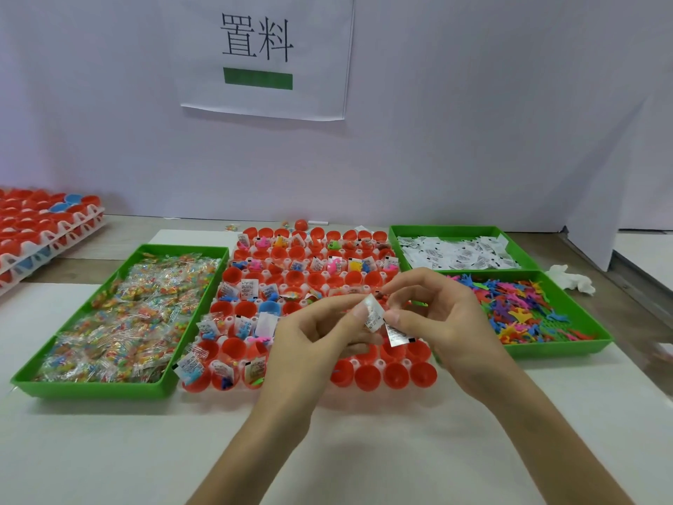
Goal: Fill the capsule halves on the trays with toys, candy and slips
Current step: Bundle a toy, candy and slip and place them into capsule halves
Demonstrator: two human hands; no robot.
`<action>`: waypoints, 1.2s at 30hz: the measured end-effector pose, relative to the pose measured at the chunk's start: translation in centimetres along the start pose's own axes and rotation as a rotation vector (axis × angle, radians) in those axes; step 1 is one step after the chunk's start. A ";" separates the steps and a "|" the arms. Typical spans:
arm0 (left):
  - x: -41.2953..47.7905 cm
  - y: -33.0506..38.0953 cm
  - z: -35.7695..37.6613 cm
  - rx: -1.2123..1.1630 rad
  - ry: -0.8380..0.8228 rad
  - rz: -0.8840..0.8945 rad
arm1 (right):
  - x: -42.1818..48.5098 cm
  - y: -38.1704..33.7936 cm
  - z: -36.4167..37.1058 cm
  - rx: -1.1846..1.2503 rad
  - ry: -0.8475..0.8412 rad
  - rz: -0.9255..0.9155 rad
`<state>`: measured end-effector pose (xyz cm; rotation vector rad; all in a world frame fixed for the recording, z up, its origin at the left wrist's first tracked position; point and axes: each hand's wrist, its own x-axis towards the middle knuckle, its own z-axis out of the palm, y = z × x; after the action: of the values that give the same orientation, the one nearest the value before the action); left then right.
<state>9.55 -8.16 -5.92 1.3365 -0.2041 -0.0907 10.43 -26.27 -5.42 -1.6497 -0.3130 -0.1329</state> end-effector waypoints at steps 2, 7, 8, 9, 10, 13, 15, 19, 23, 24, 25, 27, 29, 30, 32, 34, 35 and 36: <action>0.0 -0.3 -0.1 0.063 0.008 0.022 | 0.0 -0.1 -0.1 -0.016 0.010 0.007; 0.1 -0.5 -0.1 0.099 0.030 0.029 | 0.0 -0.3 -0.3 -0.032 0.068 0.016; 0.1 -0.6 -0.1 0.096 0.037 0.031 | 0.1 -0.3 -0.5 -0.022 0.100 0.017; 0.1 -0.6 -0.2 0.094 0.043 0.035 | 0.3 -0.3 -0.8 -0.005 0.140 0.024; 0.1 -0.6 -0.2 0.093 0.048 0.040 | 0.5 -0.2 -1.2 0.018 0.190 0.037; 0.0 -0.6 -0.1 0.088 0.053 0.066 | 2.0 0.7 -3.3 0.057 0.397 0.092; 0.0 -0.6 0.0 0.097 0.057 0.084 | 3.5 1.3 -4.8 0.034 0.514 0.125; 0.0 -0.8 0.1 0.139 0.054 0.097 | 7.5 2.4 -7.9 -0.034 0.628 0.187; 0.1 -1.0 0.1 0.134 0.040 0.074 | 8.8 3.6 -10.5 -0.350 0.605 0.283; 0.1 -1.1 0.1 0.126 0.038 0.070 | 8.4 3.9 -10.7 -0.457 0.599 0.256; 0.1 -1.1 0.1 0.117 0.038 0.069 | 7.8 4.2 -10.8 -0.554 0.589 0.218; 0.1 -1.2 0.1 0.105 0.038 0.070 | 6.4 4.9 -10.6 -0.675 0.540 0.173; 0.0 -1.3 0.1 0.099 0.031 0.072 | 5.2 5.6 -10.5 -0.751 0.487 0.171; 0.0 -1.2 0.2 0.095 0.027 0.073 | 4.6 5.8 -10.4 -0.784 0.475 0.180; -0.1 -1.2 0.2 0.092 0.028 0.073 | 3.6 6.1 -10.4 -0.831 0.471 0.200; 0.0 -1.3 0.2 0.095 0.033 0.071 | 3.0 6.0 -10.6 -0.884 0.431 0.215; 0.0 -1.3 0.2 0.097 0.032 0.068 | 2.8 5.9 -10.8 -0.906 0.387 0.224; 0.0 -1.3 0.2 0.098 0.031 0.065 | 2.6 5.8 -11.0 -0.918 0.338 0.231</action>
<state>9.60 -8.64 -7.14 1.4262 -0.2280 -0.0055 15.58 -37.25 -9.07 -2.5044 0.2486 -0.4195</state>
